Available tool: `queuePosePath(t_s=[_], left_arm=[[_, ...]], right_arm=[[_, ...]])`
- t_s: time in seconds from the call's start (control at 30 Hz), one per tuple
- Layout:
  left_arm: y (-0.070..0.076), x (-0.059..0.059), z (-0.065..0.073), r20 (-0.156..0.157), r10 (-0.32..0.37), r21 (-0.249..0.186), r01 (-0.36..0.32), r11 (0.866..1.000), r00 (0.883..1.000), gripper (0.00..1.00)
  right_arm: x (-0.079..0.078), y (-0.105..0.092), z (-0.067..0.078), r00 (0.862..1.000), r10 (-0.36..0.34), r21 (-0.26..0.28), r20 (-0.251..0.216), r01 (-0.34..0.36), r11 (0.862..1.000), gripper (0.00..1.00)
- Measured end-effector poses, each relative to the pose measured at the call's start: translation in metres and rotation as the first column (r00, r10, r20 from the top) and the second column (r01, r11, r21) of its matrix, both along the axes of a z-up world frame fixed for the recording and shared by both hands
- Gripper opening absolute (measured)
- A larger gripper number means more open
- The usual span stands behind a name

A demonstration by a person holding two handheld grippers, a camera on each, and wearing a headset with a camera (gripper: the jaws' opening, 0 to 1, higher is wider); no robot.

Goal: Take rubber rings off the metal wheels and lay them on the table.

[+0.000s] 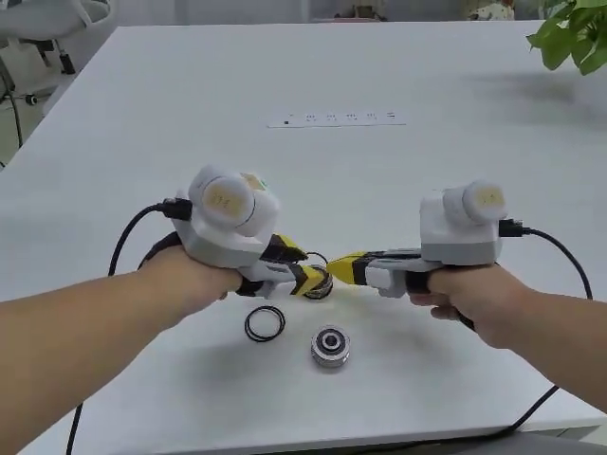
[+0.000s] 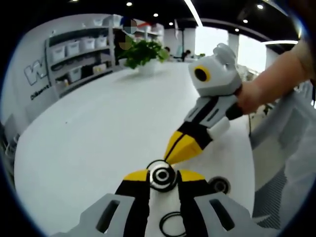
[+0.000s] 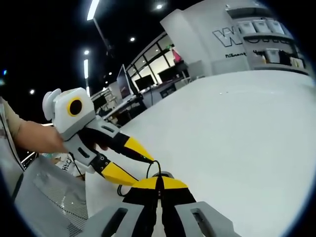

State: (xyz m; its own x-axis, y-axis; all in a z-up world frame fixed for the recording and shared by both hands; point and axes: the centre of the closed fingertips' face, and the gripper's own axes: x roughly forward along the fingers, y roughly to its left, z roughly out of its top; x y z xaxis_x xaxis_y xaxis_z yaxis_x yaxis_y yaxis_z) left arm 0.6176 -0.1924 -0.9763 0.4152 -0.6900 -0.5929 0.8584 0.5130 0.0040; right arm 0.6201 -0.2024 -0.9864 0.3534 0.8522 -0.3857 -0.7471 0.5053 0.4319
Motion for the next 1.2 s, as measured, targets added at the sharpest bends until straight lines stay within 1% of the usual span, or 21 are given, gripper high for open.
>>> queuePosePath(t_s=[0.17, 0.2, 0.3, 0.33, 0.43, 0.63, 0.83, 0.97, 1.2], left_arm=[[0.001, -0.004, 0.014, 0.013, -0.009, -0.028, 0.009, 1.000, 1.000, 0.26], [0.002, -0.005, 0.018, 0.018, -0.010, -0.036, 0.011, 0.999, 1.000, 0.27], [0.004, -0.007, 0.024, 0.028, -0.014, -0.044, 0.015, 0.999, 0.999, 0.30], [0.005, -0.008, 0.028, 0.035, -0.016, -0.050, 0.017, 0.999, 0.999, 0.31], [0.008, -0.014, 0.035, 0.042, -0.018, -0.061, 0.020, 0.998, 0.999, 0.32], [0.018, -0.024, 0.047, 0.048, -0.014, -0.080, 0.017, 0.997, 0.999, 0.38], [0.029, -0.034, 0.052, 0.047, -0.011, -0.086, 0.015, 0.996, 0.999, 0.41], [0.038, -0.040, 0.053, 0.042, 0.002, -0.090, 0.002, 0.996, 0.999, 0.45], [0.053, -0.049, 0.051, 0.033, 0.024, -0.093, -0.020, 0.995, 0.999, 0.52]], right_arm=[[0.001, 0.001, 0.009, 1.000, -0.004, 0.022, 0.006, 0.004, 1.000, 0.00], [0.000, 0.002, 0.012, 1.000, -0.007, 0.027, 0.009, 0.006, 1.000, 0.00], [-0.002, 0.003, 0.016, 1.000, -0.008, 0.035, 0.010, 0.007, 0.999, 0.00], [-0.003, 0.004, 0.018, 1.000, -0.006, 0.037, 0.012, 0.006, 0.999, 0.00], [-0.006, 0.006, 0.022, 1.000, -0.004, 0.046, 0.013, 0.004, 0.999, 0.00], [-0.010, 0.010, 0.029, 1.000, 0.006, 0.062, 0.016, -0.007, 0.998, 0.00], [-0.015, 0.016, 0.033, 1.000, 0.021, 0.072, 0.017, -0.022, 0.997, 0.00], [-0.017, 0.018, 0.035, 0.999, 0.029, 0.077, 0.016, -0.031, 0.997, 0.00], [-0.024, 0.025, 0.036, 0.999, 0.052, 0.080, 0.011, -0.053, 0.995, 0.00]])
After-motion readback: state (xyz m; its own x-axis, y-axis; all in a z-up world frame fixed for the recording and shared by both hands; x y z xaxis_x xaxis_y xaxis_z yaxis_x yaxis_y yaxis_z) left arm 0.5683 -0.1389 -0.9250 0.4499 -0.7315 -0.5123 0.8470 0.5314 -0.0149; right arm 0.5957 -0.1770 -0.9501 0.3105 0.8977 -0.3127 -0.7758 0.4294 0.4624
